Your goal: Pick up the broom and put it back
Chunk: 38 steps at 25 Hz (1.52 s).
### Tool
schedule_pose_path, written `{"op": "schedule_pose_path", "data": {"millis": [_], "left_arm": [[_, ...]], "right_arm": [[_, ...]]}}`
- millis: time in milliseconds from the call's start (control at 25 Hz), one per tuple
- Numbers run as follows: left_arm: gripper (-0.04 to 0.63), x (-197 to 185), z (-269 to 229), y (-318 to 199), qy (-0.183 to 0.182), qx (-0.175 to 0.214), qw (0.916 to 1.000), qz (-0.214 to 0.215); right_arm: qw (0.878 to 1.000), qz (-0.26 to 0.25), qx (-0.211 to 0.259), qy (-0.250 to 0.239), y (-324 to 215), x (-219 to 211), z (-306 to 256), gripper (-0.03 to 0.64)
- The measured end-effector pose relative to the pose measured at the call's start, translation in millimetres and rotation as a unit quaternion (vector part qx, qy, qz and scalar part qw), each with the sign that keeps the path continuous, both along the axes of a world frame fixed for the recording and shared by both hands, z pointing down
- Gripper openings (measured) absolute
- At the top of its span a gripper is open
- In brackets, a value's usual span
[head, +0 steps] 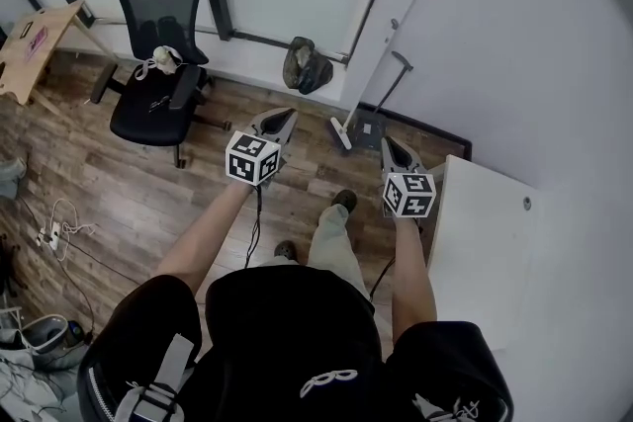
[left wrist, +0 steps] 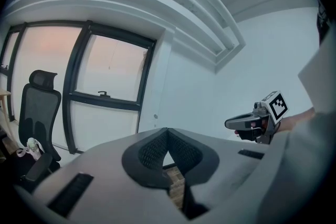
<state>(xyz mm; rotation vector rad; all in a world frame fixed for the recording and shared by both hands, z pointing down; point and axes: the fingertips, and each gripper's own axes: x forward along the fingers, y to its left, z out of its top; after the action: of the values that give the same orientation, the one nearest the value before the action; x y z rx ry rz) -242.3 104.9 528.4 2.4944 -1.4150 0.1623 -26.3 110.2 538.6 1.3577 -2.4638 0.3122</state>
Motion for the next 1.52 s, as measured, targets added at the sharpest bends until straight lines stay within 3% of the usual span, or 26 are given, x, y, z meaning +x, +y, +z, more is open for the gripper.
{"op": "schedule_pose_path", "data": {"millis": [480,960,1520], "left_arm": [[0.017,53.1,14.0,-109.1,-0.019,-0.012,0.9997,0.013],[0.017,106.0,-9.8,-235.9,-0.018,-0.009,0.9998,0.008],[0.017,143.0,0.8,-314.2,-0.018,-0.020,0.9995,-0.013]], "right_arm": [[1.000,0.005,-0.012,-0.012,-109.8,49.2,20.7,0.025],[1.000,-0.003,0.005,-0.017,-242.6,100.1,-10.4,0.025],[1.000,-0.016,-0.008,-0.024,-328.9,141.3,5.7,0.025]]}}
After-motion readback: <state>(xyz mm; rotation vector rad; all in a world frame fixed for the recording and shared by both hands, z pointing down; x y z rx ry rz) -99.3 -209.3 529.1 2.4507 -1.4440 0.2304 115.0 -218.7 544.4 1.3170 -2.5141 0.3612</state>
